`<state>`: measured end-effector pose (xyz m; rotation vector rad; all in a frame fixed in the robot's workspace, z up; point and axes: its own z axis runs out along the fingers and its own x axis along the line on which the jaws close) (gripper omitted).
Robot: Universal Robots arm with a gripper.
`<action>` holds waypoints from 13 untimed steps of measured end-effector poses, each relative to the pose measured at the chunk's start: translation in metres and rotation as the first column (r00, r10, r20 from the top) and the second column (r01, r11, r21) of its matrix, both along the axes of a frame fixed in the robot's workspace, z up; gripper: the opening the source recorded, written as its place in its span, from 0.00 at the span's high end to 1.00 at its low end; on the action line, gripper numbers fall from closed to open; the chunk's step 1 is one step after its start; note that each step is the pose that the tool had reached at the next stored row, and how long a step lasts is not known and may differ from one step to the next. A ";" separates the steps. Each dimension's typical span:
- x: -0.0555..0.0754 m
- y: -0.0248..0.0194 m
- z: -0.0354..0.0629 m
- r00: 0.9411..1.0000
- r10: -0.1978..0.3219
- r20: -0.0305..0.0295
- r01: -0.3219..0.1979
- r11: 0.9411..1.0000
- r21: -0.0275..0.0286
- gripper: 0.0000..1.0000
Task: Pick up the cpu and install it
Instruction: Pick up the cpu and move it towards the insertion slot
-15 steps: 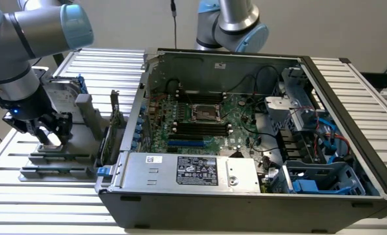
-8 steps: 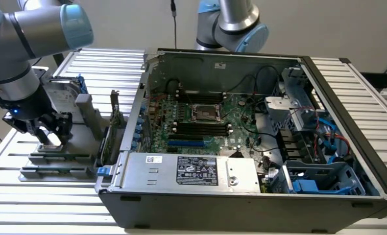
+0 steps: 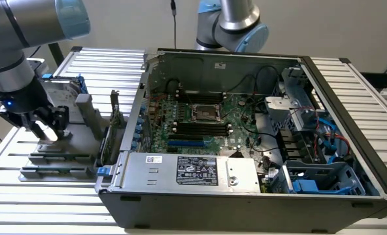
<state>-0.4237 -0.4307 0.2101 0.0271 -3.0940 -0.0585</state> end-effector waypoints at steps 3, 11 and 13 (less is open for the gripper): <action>0.000 0.0000 0.0138 1.000 0.000 0.000 0.000 1.000 0.000 0.46; 0.003 0.0000 0.0500 1.000 0.000 0.000 0.000 1.000 0.000 0.46; 0.005 0.0000 0.0590 1.000 0.000 0.000 0.000 1.000 0.000 0.46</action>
